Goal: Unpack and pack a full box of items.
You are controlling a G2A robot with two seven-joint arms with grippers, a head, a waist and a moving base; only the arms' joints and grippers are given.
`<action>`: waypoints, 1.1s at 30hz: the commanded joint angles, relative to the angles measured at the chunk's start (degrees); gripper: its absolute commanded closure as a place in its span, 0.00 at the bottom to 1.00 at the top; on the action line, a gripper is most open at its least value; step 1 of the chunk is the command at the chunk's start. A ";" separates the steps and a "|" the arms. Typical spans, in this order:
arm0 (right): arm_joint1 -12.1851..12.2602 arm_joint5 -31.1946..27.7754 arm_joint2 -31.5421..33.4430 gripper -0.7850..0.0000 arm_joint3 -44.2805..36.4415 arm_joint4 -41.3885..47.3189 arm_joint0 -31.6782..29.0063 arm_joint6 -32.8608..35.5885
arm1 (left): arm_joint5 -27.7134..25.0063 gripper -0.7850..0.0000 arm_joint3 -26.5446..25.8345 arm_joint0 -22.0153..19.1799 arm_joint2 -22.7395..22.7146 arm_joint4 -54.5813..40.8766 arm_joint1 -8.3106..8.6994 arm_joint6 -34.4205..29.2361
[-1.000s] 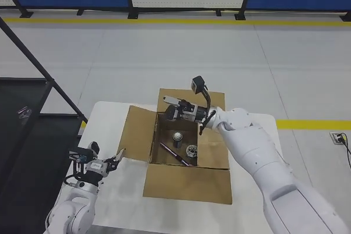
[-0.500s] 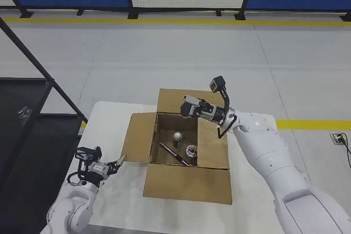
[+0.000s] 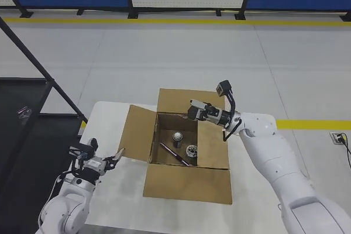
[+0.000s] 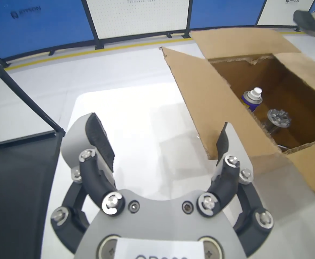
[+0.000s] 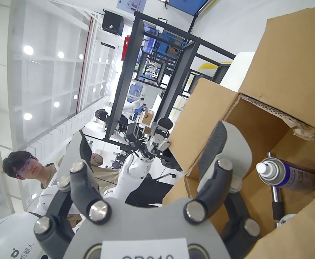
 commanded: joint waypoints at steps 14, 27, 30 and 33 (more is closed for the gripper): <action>5.71 -11.90 7.14 0.00 -18.83 -9.30 -11.61 -7.06 | -4.66 0.00 -14.29 -3.97 3.32 -1.80 0.09 -8.59; 11.80 -13.09 22.44 0.00 -38.80 -15.19 -29.58 -11.38 | -3.27 0.00 -3.99 -20.96 23.11 -7.91 -2.51 -24.43; 11.80 -13.09 22.44 0.00 -38.80 -15.19 -29.58 -11.38 | -3.27 0.00 -3.99 -20.96 23.11 -7.91 -2.51 -24.43; 11.80 -13.09 22.44 0.00 -38.80 -15.19 -29.58 -11.38 | -3.27 0.00 -3.99 -20.96 23.11 -7.91 -2.51 -24.43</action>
